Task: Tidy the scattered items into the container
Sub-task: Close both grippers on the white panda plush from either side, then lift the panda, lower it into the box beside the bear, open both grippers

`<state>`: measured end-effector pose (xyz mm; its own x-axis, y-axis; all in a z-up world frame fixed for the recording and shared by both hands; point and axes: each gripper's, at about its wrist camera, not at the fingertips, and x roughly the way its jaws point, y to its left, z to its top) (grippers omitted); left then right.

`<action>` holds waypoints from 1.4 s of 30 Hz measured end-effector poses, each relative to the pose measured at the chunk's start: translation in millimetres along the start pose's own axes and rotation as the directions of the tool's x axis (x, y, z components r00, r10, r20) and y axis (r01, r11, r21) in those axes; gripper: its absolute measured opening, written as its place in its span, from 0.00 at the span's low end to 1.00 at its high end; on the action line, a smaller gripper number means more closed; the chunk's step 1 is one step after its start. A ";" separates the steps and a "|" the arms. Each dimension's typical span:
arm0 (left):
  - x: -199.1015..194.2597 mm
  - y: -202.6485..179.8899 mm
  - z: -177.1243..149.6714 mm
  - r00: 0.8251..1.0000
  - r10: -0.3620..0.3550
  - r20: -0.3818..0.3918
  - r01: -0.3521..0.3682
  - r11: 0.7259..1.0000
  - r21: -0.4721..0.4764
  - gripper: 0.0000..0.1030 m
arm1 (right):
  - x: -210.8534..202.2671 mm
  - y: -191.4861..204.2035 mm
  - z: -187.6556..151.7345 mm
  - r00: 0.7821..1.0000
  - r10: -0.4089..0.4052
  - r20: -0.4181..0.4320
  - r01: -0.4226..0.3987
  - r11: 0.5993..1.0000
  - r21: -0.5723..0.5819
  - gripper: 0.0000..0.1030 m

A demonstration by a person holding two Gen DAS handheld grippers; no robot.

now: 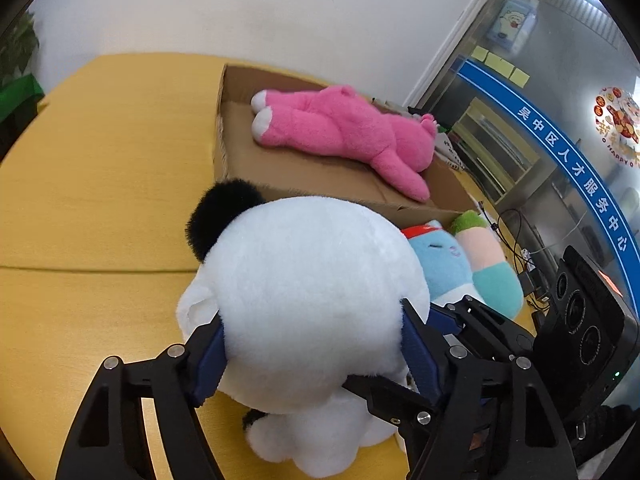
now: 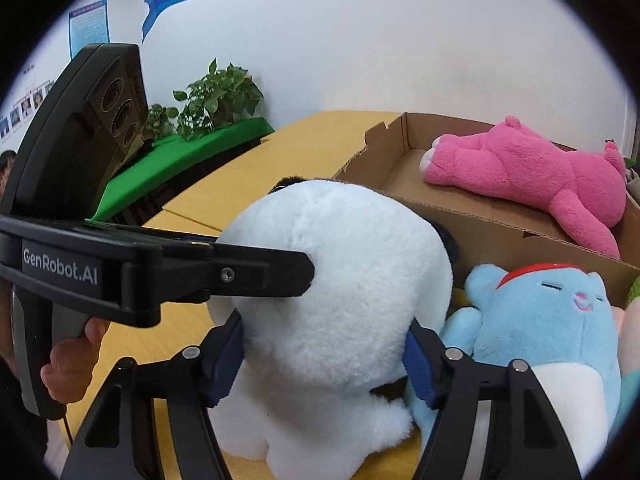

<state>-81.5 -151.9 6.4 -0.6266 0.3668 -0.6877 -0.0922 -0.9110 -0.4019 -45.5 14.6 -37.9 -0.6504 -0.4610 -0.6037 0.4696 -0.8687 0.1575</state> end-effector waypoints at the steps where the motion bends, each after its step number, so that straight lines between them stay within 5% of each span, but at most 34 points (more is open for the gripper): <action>1: -7.6 -6.2 5.5 1.000 -0.002 0.016 0.002 1.000 0.009 0.77 | -5.5 -0.8 3.3 1.000 0.004 0.017 -0.004 1.000 0.004 0.66; 11: -46.0 -79.6 127.2 0.988 -0.037 0.152 0.001 0.974 0.228 0.77 | -81.7 -32.8 97.7 0.965 -0.062 0.254 0.060 0.998 0.015 0.65; 17: -0.1 -66.9 201.1 0.986 -0.065 0.153 0.031 0.977 0.212 0.77 | -60.9 -80.5 156.2 0.957 -0.113 0.266 0.104 0.993 0.048 0.65; 21: 36.2 -45.2 223.1 0.990 -0.073 0.119 0.054 0.986 0.160 0.77 | -24.5 -109.5 170.3 0.959 -0.141 0.247 0.121 0.988 0.095 0.65; 29: 106.7 11.8 215.9 1.000 -0.016 -0.009 0.017 0.997 0.073 0.77 | 53.7 -134.3 150.5 0.985 -0.122 0.118 0.096 0.974 0.203 0.65; 39: 135.8 39.0 181.0 0.993 0.100 -0.062 -0.096 0.994 0.061 0.85 | 120.9 -126.7 124.2 0.992 -0.095 -0.085 0.111 0.971 0.214 0.65; 42: 125.8 37.6 176.7 0.995 0.095 -0.031 -0.094 0.995 0.035 0.91 | 115.5 -125.3 122.0 0.990 -0.089 -0.112 0.111 0.972 0.207 0.79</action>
<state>-300.5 -173.3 11.6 -0.6081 0.2843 -0.7412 -0.0604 -0.9475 -0.3139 -252.2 48.1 -31.9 -0.6187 -0.3582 -0.6993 0.2601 -0.9332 0.2478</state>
